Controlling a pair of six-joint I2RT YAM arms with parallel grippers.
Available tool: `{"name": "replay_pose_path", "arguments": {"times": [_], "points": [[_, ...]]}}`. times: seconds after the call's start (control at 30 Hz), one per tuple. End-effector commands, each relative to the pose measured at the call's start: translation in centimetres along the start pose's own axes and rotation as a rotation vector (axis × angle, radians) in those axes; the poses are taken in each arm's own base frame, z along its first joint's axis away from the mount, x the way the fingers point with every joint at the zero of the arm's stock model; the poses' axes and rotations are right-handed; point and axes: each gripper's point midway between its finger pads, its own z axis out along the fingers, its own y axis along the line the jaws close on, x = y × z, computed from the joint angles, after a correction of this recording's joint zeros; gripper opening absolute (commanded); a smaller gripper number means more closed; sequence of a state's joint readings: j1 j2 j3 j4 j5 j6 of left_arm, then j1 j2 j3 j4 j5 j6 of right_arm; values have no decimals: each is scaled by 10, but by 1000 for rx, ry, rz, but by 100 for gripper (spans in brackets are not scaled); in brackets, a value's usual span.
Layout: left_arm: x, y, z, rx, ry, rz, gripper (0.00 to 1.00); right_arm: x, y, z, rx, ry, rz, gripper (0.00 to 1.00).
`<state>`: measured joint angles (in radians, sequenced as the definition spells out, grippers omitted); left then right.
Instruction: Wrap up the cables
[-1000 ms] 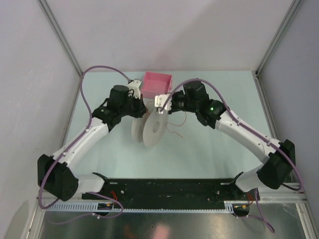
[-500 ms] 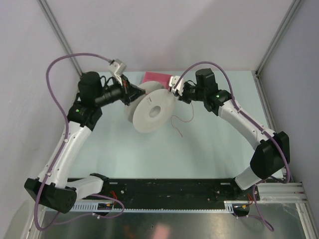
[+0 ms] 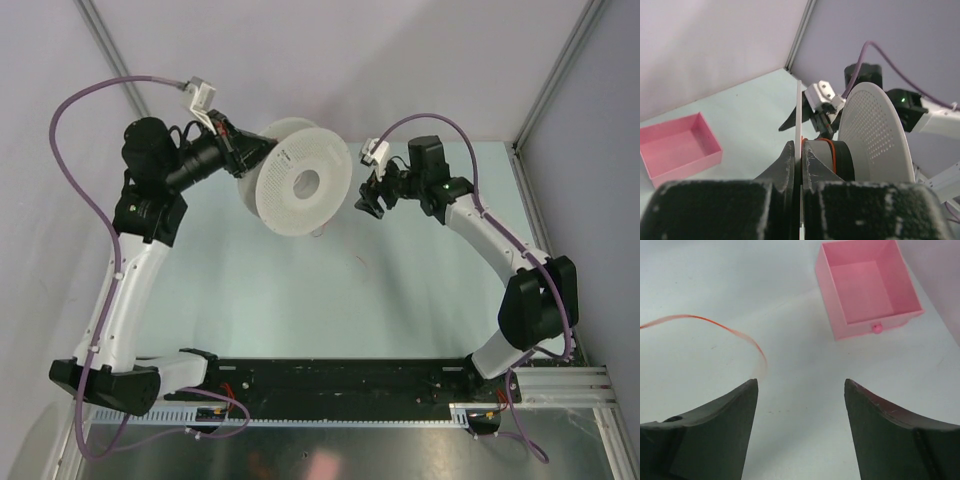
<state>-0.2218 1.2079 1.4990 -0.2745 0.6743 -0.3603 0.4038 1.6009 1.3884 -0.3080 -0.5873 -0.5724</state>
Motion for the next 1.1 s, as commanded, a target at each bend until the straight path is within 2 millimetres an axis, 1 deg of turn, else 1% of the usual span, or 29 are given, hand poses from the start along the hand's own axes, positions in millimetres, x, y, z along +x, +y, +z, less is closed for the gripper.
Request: {"name": "replay_pose_path", "arguments": {"times": [0.0,0.13,0.23,0.33,0.4,0.6,0.7,0.73,0.77,0.83,0.9,0.97,1.07], "points": [[-66,-29,-17,11,-194,37,0,-19,-3,-11,40,-78,136,78],[-84,-23,-21,-58,-264,-15,0,-17,-2,-15,58,-105,225,83],[-93,-18,-24,-104,-308,-59,0,-13,6,-15,37,-109,290,84],[-101,-14,-28,-140,-347,-107,0,-4,18,-13,7,-105,336,86],[-109,-14,-31,-158,-379,-135,0,-1,22,-11,9,-112,350,86],[-132,-16,-40,-192,-464,-186,0,4,24,-4,31,-153,363,88],[-137,-14,-41,-205,-491,-221,0,12,31,2,48,-161,354,89],[-139,-13,-41,-208,-497,-236,0,14,31,4,80,-173,342,89],[-140,-12,-41,-210,-503,-253,0,14,30,5,120,-195,323,89],[-140,-12,-41,-208,-509,-282,0,5,33,6,177,-269,249,89],[-141,-13,-40,-200,-513,-312,0,-8,45,13,202,-325,153,90],[-142,-15,-39,-189,-513,-331,0,-17,49,21,229,-361,80,90],[-142,-19,-37,-161,-501,-353,0,-20,37,29,316,-394,37,90]]}}
